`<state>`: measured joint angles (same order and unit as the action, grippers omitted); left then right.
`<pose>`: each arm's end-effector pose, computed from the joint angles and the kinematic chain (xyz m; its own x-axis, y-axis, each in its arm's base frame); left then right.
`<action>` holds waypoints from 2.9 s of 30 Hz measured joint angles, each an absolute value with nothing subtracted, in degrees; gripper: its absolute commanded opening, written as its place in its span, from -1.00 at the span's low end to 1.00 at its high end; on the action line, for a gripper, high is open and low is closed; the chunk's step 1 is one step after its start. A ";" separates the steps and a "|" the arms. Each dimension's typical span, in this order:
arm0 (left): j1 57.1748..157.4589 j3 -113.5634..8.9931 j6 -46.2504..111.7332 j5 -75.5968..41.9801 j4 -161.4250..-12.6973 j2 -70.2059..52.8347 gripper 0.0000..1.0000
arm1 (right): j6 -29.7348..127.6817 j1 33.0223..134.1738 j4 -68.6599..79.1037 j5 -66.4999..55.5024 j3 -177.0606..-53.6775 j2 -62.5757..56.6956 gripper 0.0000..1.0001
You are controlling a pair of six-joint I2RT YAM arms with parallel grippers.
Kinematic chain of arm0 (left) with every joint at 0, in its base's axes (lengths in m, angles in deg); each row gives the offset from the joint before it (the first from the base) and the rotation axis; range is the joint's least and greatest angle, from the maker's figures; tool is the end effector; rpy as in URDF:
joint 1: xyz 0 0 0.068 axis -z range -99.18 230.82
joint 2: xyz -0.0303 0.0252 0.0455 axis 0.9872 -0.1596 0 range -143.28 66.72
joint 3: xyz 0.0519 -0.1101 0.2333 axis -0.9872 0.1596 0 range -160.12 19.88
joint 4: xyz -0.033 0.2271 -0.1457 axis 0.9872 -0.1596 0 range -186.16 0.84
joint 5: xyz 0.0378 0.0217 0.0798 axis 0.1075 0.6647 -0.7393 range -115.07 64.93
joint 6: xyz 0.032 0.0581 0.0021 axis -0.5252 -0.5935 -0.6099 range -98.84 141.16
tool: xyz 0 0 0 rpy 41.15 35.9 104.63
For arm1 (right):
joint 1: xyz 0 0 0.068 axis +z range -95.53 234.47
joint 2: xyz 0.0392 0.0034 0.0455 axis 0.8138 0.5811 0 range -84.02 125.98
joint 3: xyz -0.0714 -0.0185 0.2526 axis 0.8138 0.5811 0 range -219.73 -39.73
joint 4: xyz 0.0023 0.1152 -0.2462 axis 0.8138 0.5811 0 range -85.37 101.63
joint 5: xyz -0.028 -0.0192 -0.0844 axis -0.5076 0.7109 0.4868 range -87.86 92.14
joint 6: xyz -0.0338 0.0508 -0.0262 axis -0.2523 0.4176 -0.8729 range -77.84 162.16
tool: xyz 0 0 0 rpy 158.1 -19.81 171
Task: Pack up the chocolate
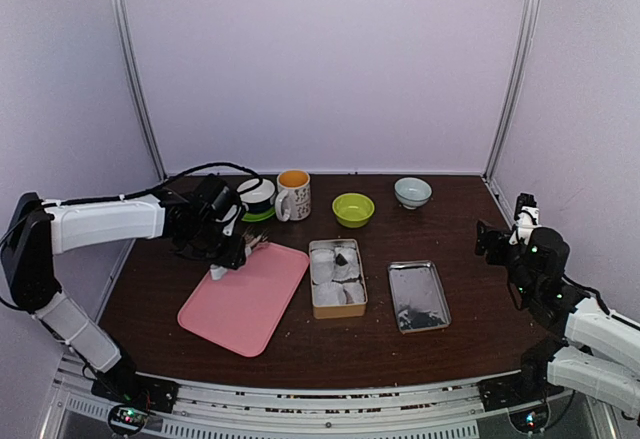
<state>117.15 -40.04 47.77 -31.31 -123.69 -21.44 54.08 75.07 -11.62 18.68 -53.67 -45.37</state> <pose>0.2641 -0.1871 0.1868 -0.8862 0.0992 -0.4525 0.1700 0.9783 -0.1185 0.1948 0.0572 0.2012 -0.1501 0.1551 -0.9764 -0.0436 0.9856 0.1633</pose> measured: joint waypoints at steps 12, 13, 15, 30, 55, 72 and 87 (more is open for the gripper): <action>116.87 -41.13 46.59 -30.81 -123.75 -23.49 -0.29 | 54.08 75.07 -11.62 18.68 -53.67 -45.19 0.85; 116.87 -41.20 46.53 -30.59 -123.75 -23.60 -0.34 | 54.08 75.07 -11.62 18.68 -53.67 -45.08 0.85; 116.87 -41.22 46.40 -30.11 -123.75 -23.76 -0.38 | 54.08 75.07 -11.60 18.68 -53.67 -45.00 0.85; 117.22 -37.81 45.67 -24.58 -123.82 -12.06 -0.42 | 54.08 75.07 -11.60 18.66 -53.67 -44.95 0.85; 132.80 -33.92 43.07 -14.06 -115.80 -8.48 -0.44 | 54.08 75.07 -11.58 18.68 -53.67 -44.93 0.85; 133.70 -37.15 41.98 -22.46 -116.32 -15.60 -0.48 | 54.06 75.07 -11.47 18.61 -53.71 -44.10 0.85; 133.70 -44.76 39.77 -30.96 -120.32 -24.52 -0.40 | 54.08 75.07 -11.47 18.63 -53.71 -44.27 0.85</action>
<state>133.70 -44.76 39.77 -30.96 -120.32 -24.52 54.08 75.07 -11.47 18.63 -53.71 -44.27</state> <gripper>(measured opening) 0.293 0.926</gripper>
